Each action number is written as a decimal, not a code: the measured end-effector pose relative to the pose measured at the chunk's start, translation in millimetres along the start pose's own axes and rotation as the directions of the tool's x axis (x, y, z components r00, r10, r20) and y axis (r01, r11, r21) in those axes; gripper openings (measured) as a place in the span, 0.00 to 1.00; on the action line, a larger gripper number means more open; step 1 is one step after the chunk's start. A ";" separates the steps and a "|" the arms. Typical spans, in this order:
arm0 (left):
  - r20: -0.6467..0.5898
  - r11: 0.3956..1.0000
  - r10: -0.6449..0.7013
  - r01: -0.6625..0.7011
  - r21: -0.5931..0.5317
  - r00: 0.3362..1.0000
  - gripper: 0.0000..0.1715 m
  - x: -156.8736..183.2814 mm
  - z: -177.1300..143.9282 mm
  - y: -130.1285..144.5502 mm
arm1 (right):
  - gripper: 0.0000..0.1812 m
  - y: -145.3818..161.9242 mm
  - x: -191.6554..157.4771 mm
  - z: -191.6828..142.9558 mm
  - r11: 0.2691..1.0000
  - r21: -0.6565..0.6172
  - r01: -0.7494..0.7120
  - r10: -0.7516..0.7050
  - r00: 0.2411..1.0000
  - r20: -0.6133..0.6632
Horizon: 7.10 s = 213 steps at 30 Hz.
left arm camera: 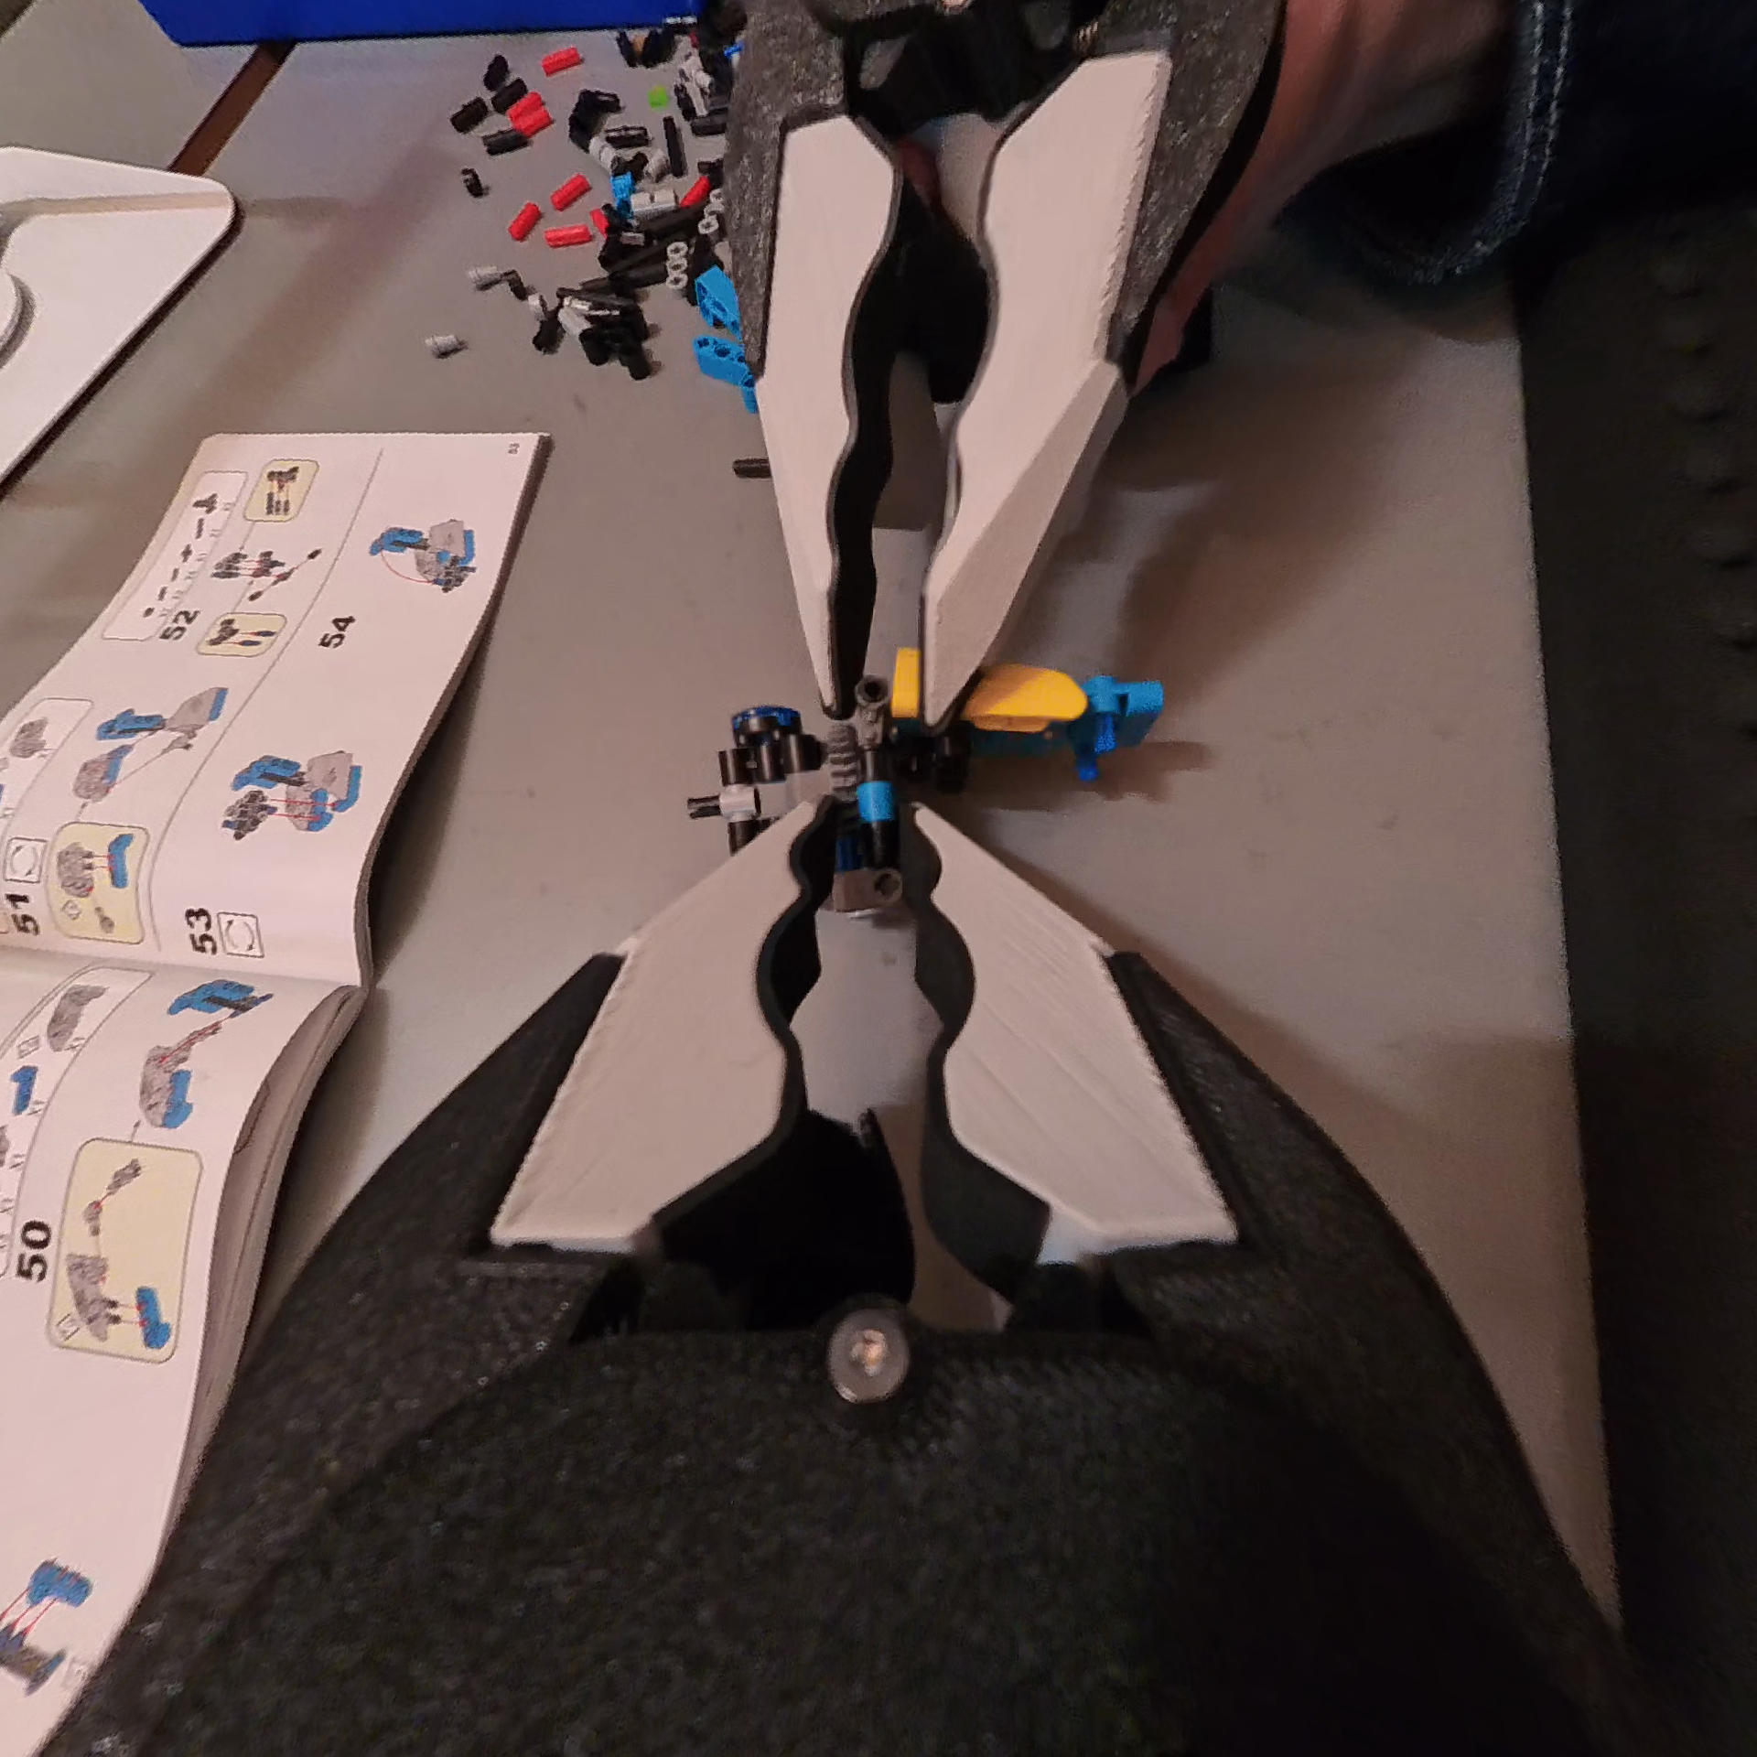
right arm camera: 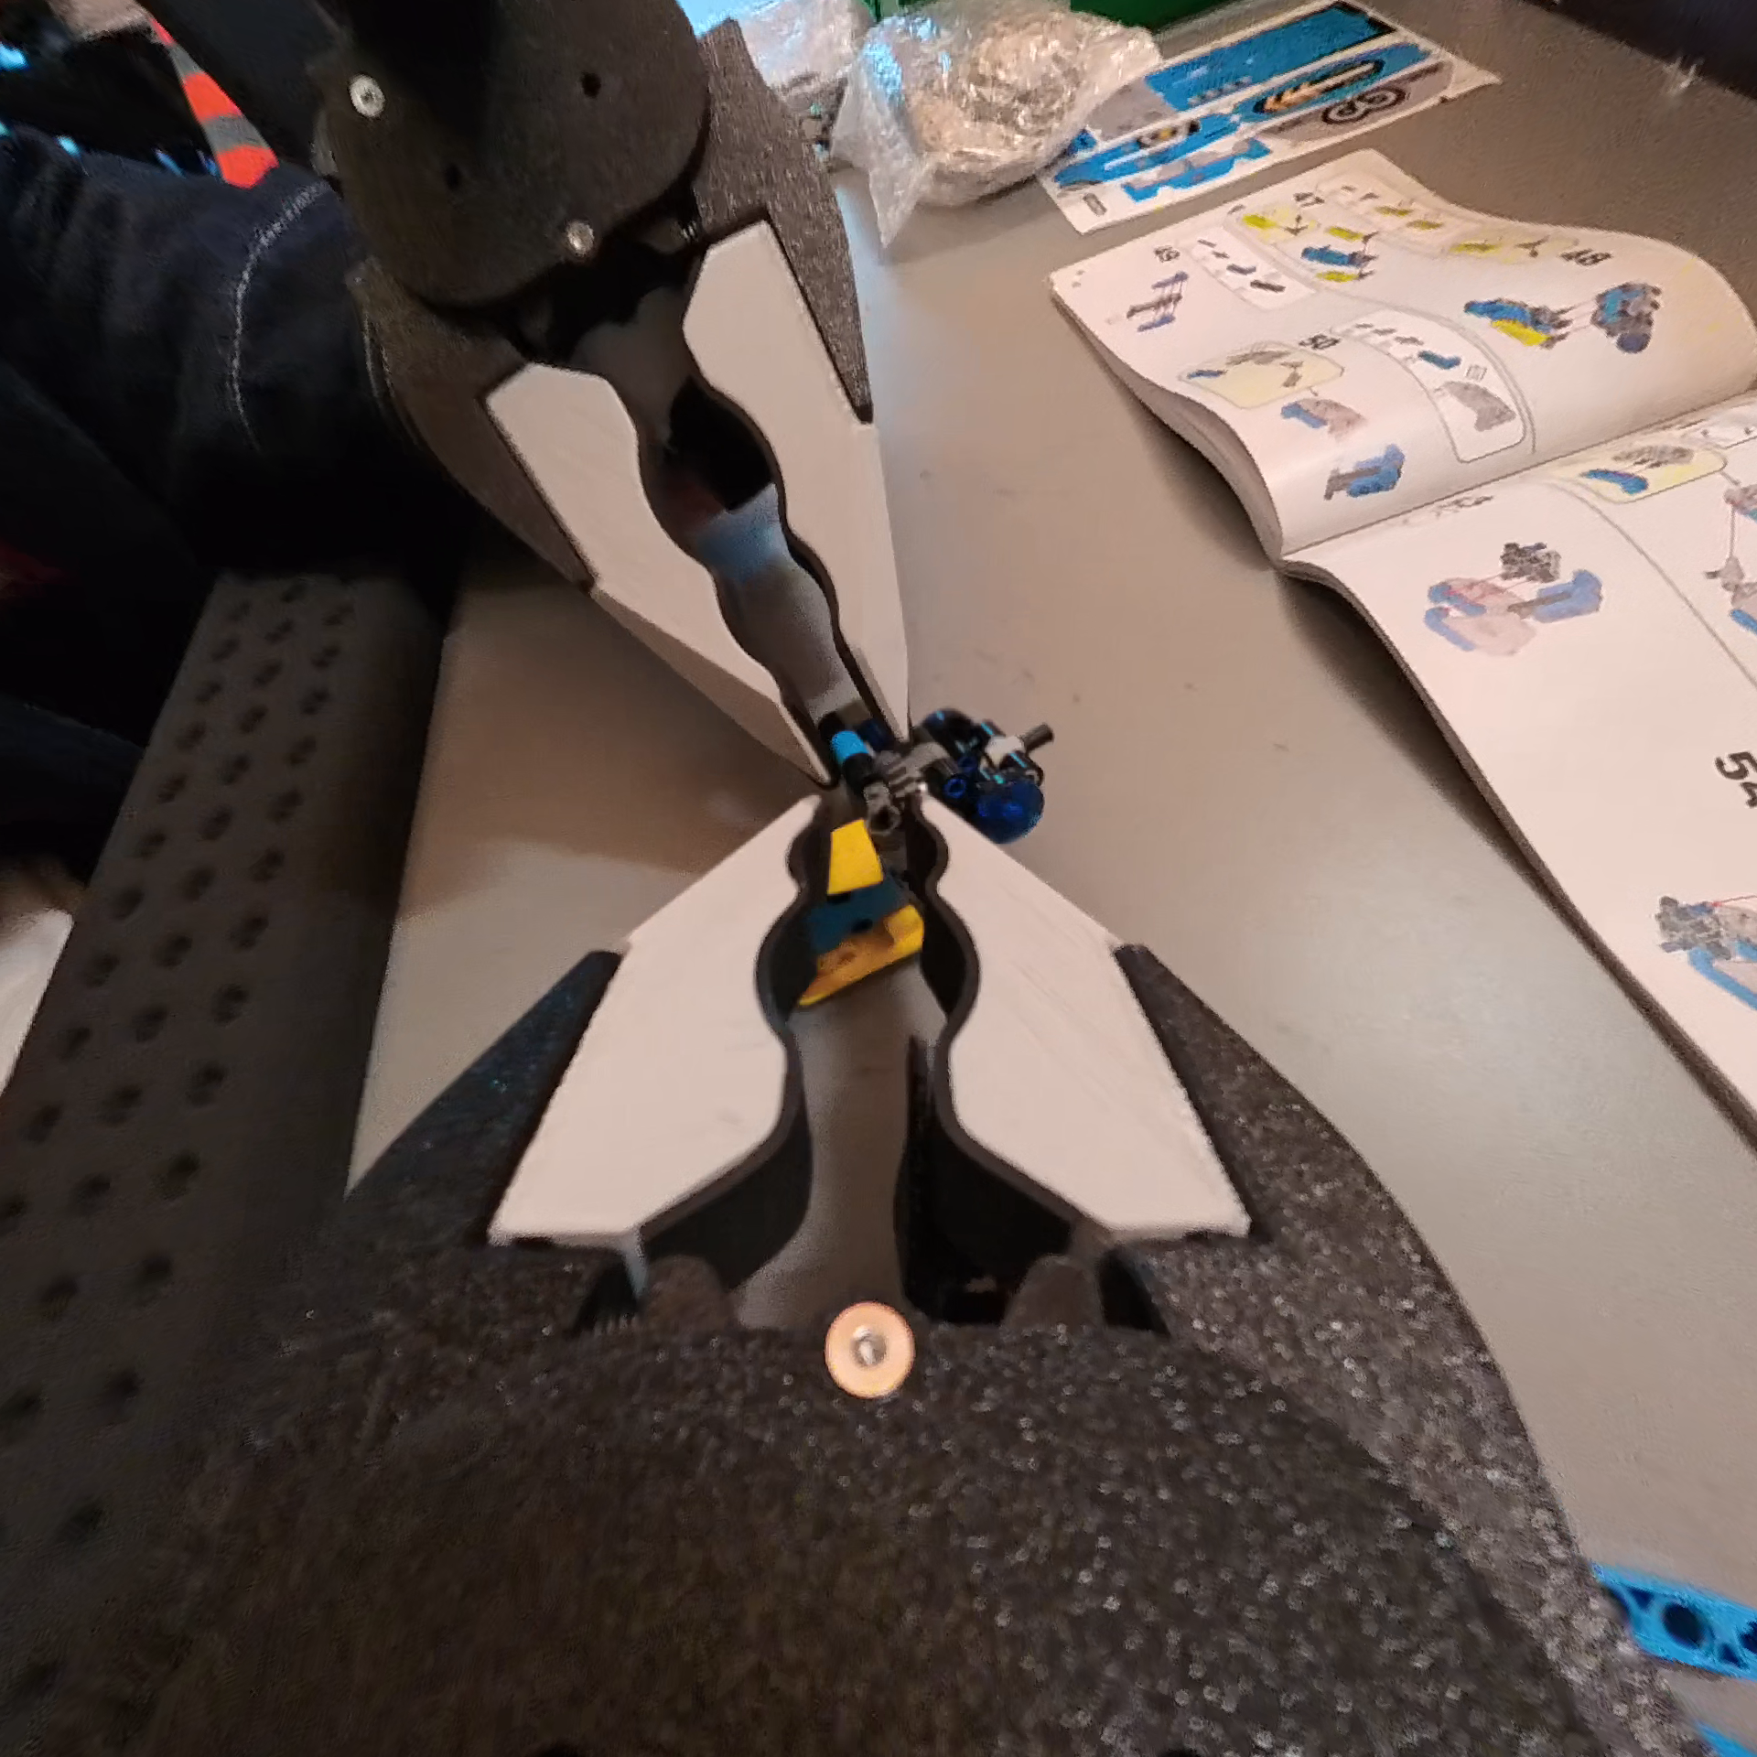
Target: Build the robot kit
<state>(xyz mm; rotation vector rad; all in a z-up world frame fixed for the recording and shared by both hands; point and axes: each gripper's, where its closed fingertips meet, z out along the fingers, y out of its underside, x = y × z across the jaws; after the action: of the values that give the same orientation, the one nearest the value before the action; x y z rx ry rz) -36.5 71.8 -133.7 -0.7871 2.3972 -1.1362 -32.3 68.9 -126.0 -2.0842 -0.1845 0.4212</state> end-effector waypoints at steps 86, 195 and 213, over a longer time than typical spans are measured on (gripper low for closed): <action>0.008 0.996 0.071 -0.071 0.044 0.997 0.05 2.0 6.2 -2.9 | 0.39 30.4 -21.2 -0.9 0.942 -0.254 0.218 -0.277 0.934 -0.228; 0.020 0.881 -0.460 0.454 0.137 0.888 0.05 -28.6 3.0 -5.2 | 0.37 -25.8 3.2 -30.1 0.981 0.065 -0.185 0.192 0.974 -0.121; 0.171 0.952 -0.302 0.287 0.107 0.938 0.05 -22.1 11.8 -6.5 | 0.23 7.0 16.7 2.0 0.928 -0.006 -0.374 0.356 0.888 -0.290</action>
<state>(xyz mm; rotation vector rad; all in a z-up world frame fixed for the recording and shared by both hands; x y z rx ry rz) -10.9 75.4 -133.8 -1.2000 2.1151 -1.2017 -17.8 71.8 -136.6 -2.2159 0.3784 0.3346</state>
